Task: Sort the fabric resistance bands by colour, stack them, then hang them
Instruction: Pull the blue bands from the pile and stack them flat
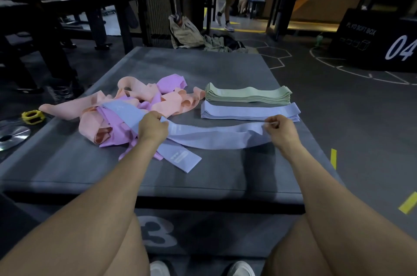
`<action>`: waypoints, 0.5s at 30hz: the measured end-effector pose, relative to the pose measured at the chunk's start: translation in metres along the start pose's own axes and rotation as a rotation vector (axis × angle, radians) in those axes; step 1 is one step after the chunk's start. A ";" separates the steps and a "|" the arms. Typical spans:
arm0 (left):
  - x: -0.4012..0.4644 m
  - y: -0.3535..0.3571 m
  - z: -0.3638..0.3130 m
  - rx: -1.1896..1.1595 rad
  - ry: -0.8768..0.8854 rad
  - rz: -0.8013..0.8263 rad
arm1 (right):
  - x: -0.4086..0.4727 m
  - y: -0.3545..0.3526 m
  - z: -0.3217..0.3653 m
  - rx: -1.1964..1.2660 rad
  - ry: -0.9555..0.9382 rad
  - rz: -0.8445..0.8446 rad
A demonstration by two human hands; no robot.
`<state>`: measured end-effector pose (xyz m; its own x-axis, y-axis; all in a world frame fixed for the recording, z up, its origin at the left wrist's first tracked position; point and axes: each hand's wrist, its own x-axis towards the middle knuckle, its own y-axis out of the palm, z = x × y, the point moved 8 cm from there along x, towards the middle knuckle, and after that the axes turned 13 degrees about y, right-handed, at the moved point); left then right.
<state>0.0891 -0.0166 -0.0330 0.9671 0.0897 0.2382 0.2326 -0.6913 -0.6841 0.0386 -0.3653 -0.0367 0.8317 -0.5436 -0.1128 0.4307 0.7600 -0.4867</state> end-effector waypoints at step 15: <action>-0.028 0.093 -0.089 0.226 0.585 0.278 | 0.005 -0.002 -0.006 -0.101 0.016 -0.018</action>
<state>0.0745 -0.1475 -0.0416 0.7936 -0.5158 0.3226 0.0609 -0.4602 -0.8857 0.0402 -0.3721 -0.0413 0.8179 -0.5633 -0.1170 0.4073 0.7106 -0.5737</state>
